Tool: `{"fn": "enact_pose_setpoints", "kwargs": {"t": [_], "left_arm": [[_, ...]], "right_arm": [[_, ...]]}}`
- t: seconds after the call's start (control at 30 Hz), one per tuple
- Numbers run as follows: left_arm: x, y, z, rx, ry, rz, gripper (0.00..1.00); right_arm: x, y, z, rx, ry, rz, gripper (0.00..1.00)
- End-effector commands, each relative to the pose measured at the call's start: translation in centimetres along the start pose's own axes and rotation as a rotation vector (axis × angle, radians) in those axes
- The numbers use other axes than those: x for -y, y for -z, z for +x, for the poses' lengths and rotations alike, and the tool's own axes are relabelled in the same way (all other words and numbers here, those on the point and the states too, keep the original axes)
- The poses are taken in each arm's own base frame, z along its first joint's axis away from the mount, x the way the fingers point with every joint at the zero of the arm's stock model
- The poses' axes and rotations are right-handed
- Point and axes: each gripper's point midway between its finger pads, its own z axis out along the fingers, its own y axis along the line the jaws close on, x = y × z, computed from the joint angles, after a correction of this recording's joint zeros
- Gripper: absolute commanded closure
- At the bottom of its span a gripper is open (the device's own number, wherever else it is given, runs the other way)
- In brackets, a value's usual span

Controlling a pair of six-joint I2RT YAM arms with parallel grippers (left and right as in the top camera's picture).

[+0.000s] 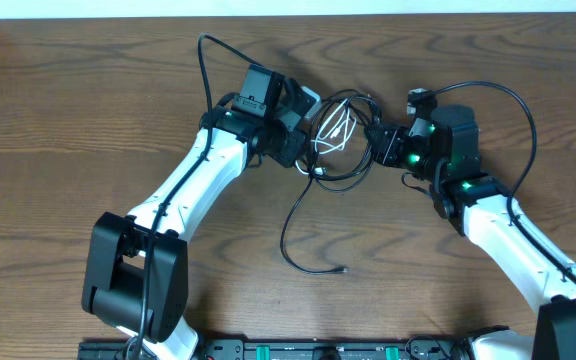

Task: Untangle cables
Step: 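Grasp cables with the right gripper and pull both grippers slightly apart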

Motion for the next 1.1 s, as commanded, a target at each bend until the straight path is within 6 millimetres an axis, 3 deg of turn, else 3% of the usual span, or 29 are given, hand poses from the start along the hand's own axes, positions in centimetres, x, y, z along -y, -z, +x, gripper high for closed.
{"fn": "enact_pose_setpoints", "kwargs": {"t": [0.0,0.27,0.43,0.5,0.73,0.83,1.07], "left_arm": [[3.5,0.1,0.2,0.009,0.015,0.217,0.58],[4.2,0.3,2.1,-0.066,0.031,0.247,0.58],[3.7,0.2,1.7,-0.052,0.022,0.221,0.57],[3.1,0.1,1.5,-0.043,0.014,0.189,0.45],[2.1,0.3,-0.2,0.021,-0.018,0.131,0.21],[2.1,0.9,-0.9,0.052,-0.031,0.124,0.16],[2.2,1.5,-1.4,0.074,-0.040,0.119,0.15]], "right_arm": [[-0.7,0.9,-1.3,0.048,-0.013,-0.003,0.99],[-0.1,1.0,-1.8,0.066,-0.021,0.016,0.99],[-0.4,1.0,-0.4,0.003,0.132,-0.012,0.99],[0.3,1.0,0.5,-0.037,0.172,0.017,0.99],[1.7,1.2,2.5,-0.126,0.379,0.051,0.99],[1.2,1.2,2.7,-0.135,0.483,0.019,0.99],[0.1,1.2,3.2,-0.144,0.701,-0.068,0.99]]}}
